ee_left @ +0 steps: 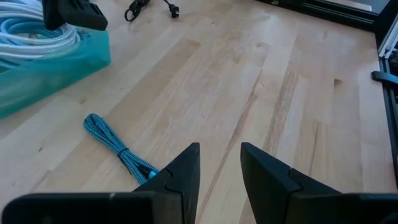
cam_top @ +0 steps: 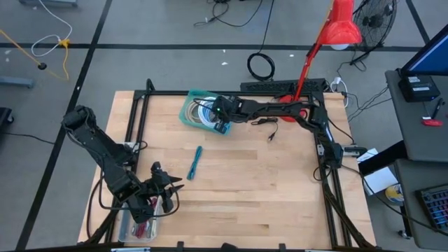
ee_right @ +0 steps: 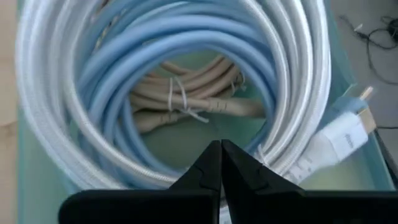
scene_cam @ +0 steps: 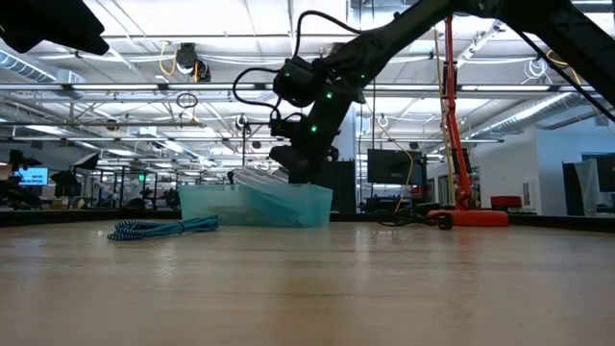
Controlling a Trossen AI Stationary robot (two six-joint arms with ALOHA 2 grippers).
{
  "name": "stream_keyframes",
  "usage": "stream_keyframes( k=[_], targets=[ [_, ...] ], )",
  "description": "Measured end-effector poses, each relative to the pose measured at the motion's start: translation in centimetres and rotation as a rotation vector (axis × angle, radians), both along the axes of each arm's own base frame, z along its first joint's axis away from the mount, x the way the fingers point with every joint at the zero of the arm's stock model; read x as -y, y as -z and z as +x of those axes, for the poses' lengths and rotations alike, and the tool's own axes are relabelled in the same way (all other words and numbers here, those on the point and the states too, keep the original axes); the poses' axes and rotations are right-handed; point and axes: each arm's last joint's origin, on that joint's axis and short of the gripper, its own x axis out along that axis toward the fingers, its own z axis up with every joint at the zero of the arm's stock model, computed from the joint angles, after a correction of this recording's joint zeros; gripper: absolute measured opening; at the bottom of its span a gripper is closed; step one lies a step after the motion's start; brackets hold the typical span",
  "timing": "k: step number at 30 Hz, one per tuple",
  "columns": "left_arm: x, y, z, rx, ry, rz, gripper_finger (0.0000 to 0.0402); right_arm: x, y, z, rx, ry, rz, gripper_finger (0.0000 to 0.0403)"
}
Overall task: Pick & Place USB Port
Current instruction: Put the white HDMI cable into the green bin
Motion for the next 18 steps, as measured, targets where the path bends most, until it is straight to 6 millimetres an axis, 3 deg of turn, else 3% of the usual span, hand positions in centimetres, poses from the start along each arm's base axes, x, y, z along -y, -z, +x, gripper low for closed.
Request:
stream_keyframes(
  k=[14,18],
  targets=[
    [0.0,0.0,0.0,0.008,-0.004,0.011,0.012,-0.4,0.5,-1.0,-0.113,0.02,0.051,0.0],
    [0.0,0.0,0.0,0.009,-0.005,0.011,0.012,-1.0,-0.8,-0.6,-0.1,0.01,0.015,0.0]
  ],
)
